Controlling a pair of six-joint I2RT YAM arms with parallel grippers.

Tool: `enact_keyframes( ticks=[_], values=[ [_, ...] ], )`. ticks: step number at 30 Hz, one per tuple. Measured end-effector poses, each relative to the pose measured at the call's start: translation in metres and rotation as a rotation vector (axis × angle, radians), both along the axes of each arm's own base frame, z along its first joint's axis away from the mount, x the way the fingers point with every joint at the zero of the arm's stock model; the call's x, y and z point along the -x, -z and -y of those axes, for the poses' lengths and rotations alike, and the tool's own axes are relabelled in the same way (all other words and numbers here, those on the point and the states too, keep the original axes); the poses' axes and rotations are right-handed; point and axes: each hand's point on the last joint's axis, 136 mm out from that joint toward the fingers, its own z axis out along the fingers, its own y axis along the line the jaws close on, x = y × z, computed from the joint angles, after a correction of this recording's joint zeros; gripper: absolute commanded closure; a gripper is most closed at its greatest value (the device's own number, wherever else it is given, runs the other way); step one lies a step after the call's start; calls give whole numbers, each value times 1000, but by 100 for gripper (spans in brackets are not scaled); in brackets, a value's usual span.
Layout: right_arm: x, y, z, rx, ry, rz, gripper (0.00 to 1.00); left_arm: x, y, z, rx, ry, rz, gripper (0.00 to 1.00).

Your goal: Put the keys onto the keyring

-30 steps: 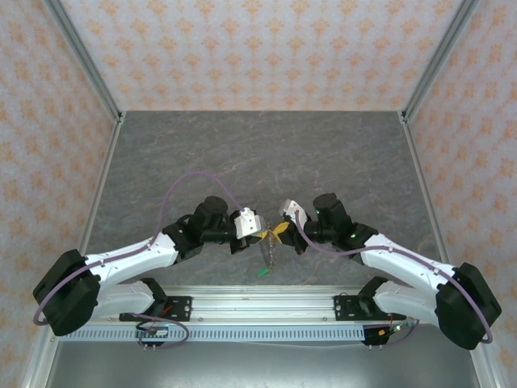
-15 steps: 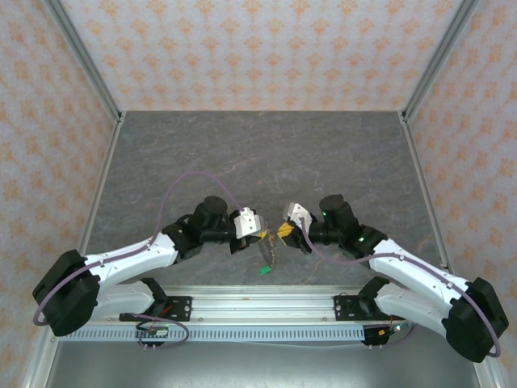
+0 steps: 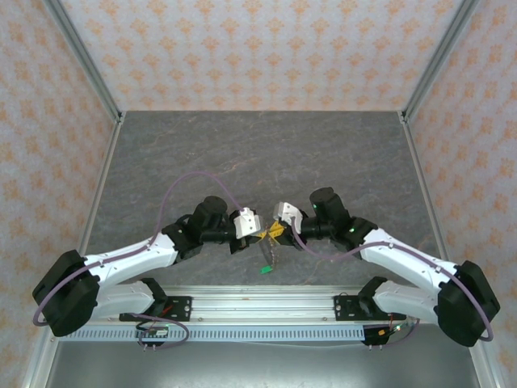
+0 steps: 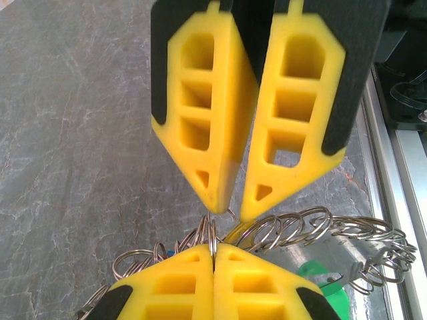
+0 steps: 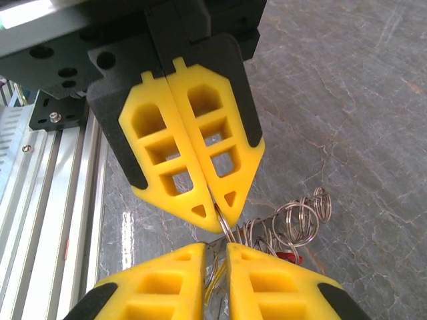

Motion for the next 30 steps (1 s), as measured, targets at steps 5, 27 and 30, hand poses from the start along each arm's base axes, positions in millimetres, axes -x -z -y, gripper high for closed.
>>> enact_keyframes(
  ticks=[5, 27, 30],
  values=[
    [-1, 4, 0, 10, -8, 5, 86, 0, -2, 0, 4, 0, 4, 100],
    [-10, 4, -6, 9, 0, 50, 84, 2, 2, -2, -10, 0, -12, 100],
    [-10, 4, -6, 9, -3, 53, 84, 2, 2, -2, -10, 0, -12, 100]
  ],
)
